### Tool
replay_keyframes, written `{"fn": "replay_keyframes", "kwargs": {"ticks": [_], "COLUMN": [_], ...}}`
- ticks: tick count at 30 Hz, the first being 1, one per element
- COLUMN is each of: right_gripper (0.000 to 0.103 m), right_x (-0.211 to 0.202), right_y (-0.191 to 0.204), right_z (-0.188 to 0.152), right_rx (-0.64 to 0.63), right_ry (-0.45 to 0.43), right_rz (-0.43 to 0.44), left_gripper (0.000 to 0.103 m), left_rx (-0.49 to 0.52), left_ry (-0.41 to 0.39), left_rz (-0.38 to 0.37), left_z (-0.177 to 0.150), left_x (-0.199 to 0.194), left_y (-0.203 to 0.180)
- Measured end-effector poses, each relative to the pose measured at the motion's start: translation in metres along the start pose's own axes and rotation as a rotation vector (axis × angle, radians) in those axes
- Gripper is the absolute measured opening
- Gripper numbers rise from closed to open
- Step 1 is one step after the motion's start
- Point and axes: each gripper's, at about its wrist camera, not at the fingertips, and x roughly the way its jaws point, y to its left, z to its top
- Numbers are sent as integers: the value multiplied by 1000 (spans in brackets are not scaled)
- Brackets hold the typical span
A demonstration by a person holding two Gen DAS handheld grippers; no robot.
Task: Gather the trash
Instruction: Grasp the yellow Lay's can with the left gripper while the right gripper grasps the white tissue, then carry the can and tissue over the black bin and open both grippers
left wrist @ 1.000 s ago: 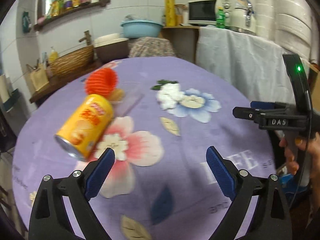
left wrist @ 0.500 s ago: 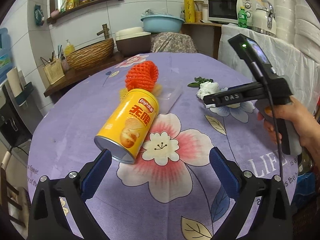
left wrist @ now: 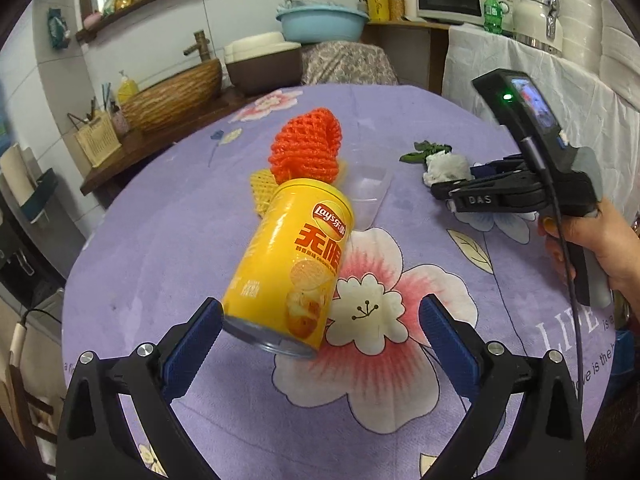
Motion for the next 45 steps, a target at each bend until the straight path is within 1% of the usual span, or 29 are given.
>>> {"fn": "replay_keyframes", "kwargs": {"ticks": [2, 7, 9, 11, 16, 19, 22, 25, 27, 28, 29, 33, 38, 40, 45], "right_gripper": [42, 42, 42, 42, 42, 42, 42, 42, 42, 42, 42, 42, 42, 42, 42], "right_x": [-2, -4, -4, -4, -3, -3, -3, -3, -3, -3, -3, -3, -3, -3, -6], "right_y": [0, -4, -3, -3, -5, -4, -5, -4, -4, -4, -4, -3, -3, -3, -5], "right_z": [-2, -8, -9, -9, -9, -9, -9, -9, -9, -9, -9, -10, -11, -11, -15], "right_rx": [-8, -17, -23, -21, -14, -13, -13, -14, -13, -13, -13, -16, -14, -13, -8], "right_ry": [-11, -20, -25, -28, -30, -30, -29, -29, -31, -32, -34, -38, -42, -45, -64], "right_rz": [0, -6, -8, -6, 2, 2, 2, 2, 1, 0, 0, 0, -2, -1, 1], "left_gripper": [97, 97, 97, 97, 97, 97, 97, 92, 78, 74, 67, 66, 66, 66, 66], "left_rx": [22, 101, 116, 130, 165, 207, 217, 227, 232, 237, 244, 268, 288, 281, 232], "left_ry": [23, 88, 109, 142, 243, 272, 290, 291, 287, 286, 285, 258, 247, 237, 188], "left_rz": [1, 25, 20, 32, 43, 58, 72, 81, 67, 64, 66, 105, 109, 102, 54], "left_z": [8, 26, 30, 35, 41, 42, 44, 46, 45, 45, 44, 37, 31, 31, 28], "left_x": [6, 21, 25, 35, 64, 73, 79, 78, 76, 77, 76, 72, 66, 64, 52], "left_y": [2, 4, 5, 8, 13, 11, 12, 11, 9, 7, 5, -1, -8, -8, -10]}}
